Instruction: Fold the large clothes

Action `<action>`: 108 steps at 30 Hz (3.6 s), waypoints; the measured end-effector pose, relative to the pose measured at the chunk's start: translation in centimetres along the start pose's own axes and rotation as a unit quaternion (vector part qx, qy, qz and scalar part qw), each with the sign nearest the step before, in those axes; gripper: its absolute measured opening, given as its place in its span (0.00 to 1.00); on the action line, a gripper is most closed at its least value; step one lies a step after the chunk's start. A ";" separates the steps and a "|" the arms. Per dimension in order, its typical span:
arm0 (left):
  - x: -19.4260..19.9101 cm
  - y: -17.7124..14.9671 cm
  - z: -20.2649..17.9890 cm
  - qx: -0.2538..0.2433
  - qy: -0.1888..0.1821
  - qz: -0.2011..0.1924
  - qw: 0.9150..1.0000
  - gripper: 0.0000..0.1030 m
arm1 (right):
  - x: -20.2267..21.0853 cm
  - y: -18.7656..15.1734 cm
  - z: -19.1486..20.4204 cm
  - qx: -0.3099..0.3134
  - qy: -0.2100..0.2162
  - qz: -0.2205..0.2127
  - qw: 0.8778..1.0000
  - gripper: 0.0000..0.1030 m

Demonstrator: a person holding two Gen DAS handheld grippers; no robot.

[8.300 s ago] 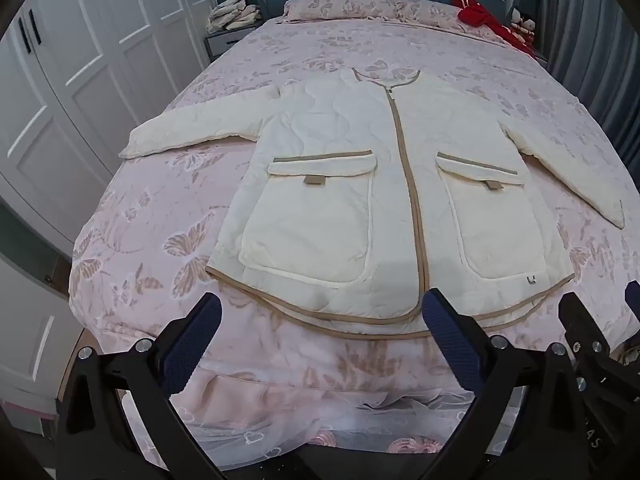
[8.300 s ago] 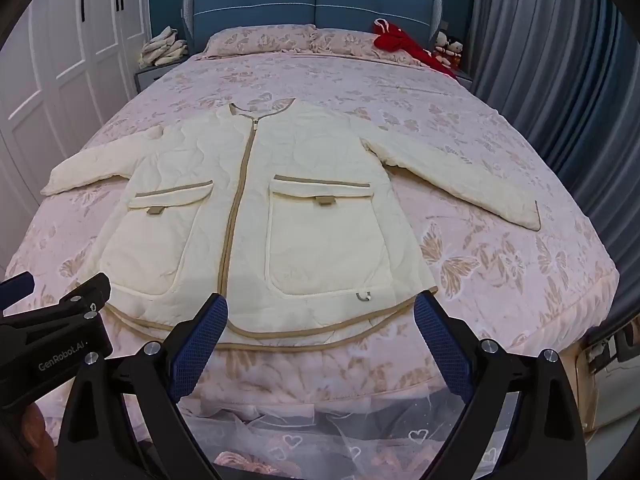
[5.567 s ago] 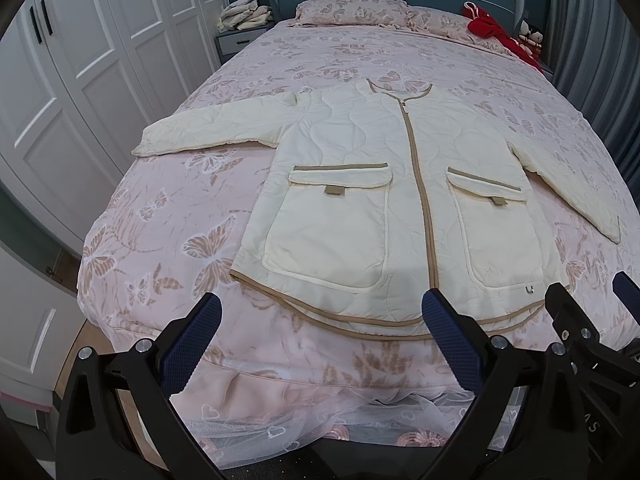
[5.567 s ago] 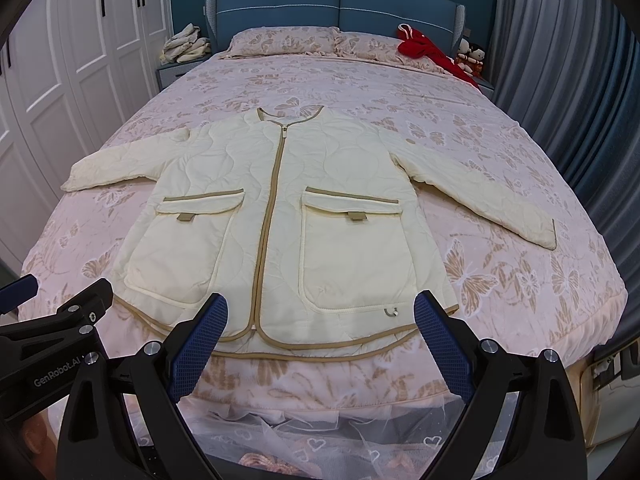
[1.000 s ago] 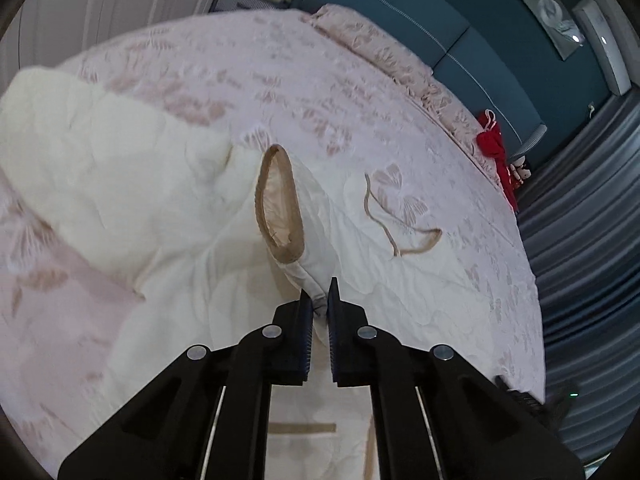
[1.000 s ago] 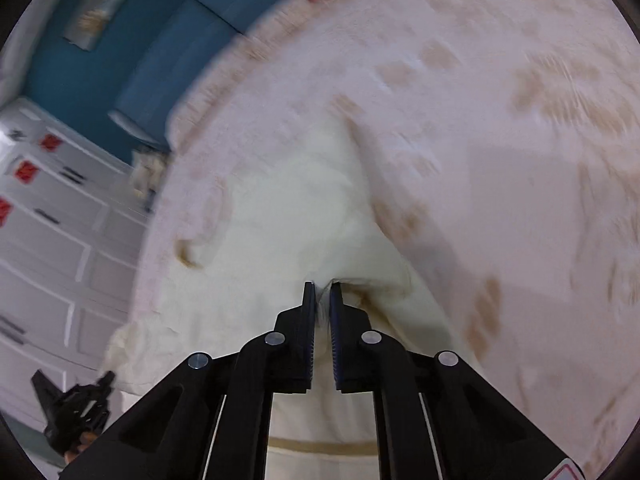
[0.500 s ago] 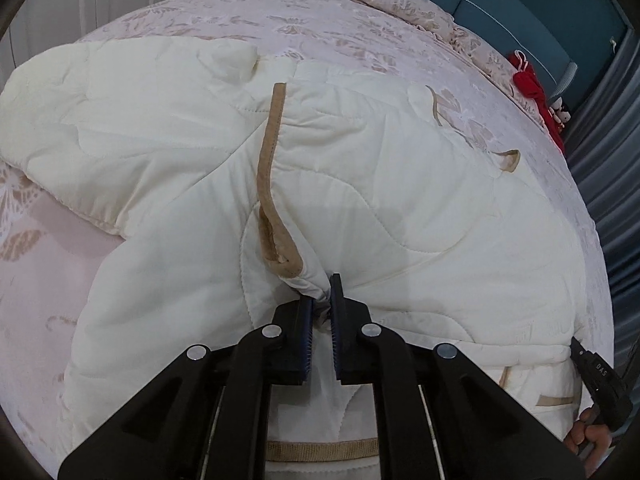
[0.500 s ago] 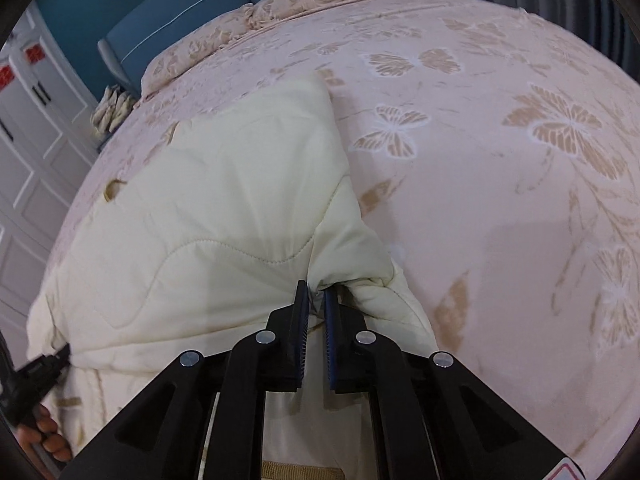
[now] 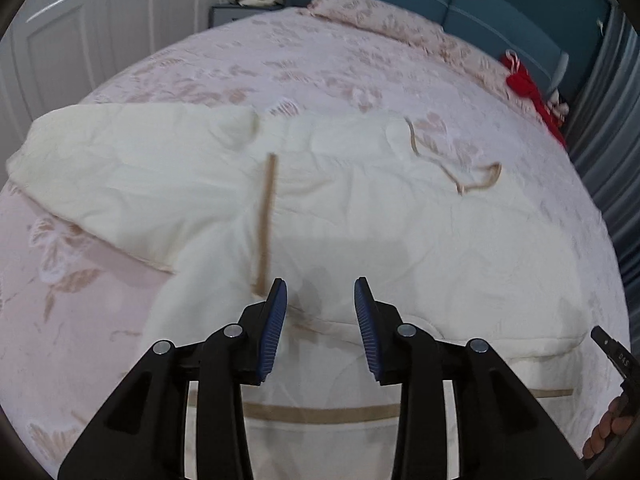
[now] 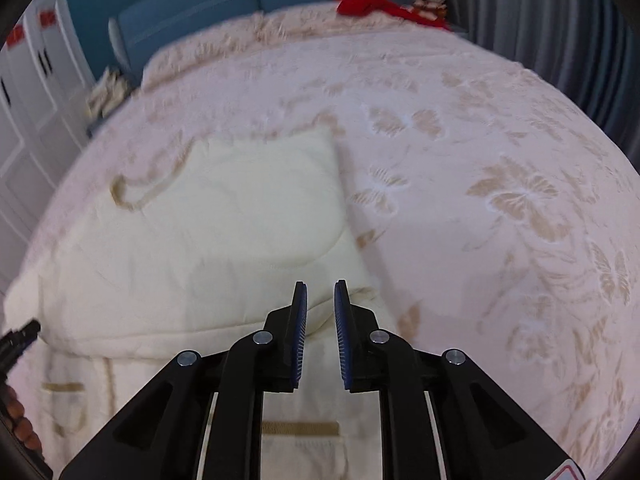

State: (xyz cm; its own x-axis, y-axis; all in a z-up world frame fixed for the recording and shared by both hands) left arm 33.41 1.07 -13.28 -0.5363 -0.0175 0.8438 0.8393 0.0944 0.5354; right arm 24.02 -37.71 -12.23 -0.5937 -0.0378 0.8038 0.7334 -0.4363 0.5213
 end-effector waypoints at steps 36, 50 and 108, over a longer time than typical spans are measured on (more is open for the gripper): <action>-4.0 5.9 40.3 0.383 0.071 0.008 0.921 0.84 | 8.9 -18.3 12.7 0.108 0.028 0.095 0.989 0.28; -7.1 9.8 41.7 0.394 0.010 0.058 0.917 0.08 | 10.1 -21.6 16.3 0.153 0.023 0.128 0.980 0.31; -0.1 2.4 13.6 0.347 -0.180 0.036 0.920 0.07 | 7.1 5.1 9.0 0.026 0.138 -0.113 0.984 0.02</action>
State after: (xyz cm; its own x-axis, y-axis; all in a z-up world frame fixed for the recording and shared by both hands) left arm 34.24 14.82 -12.61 -0.5815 0.3333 0.7421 0.6819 0.6972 0.2212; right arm 26.48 -32.15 -1.27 -0.8054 -0.1911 0.5610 0.5843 -0.4149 0.6974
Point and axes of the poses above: each gripper's, at about its wrist camera, not at the fingertips, and x roughly against the way its jaws point, z to its left, y to its top, the point moved 2 cm from there along -x, roughly the way its jaws point, and after that the axes turned 11 degrees about y, right-handed, at the moved point
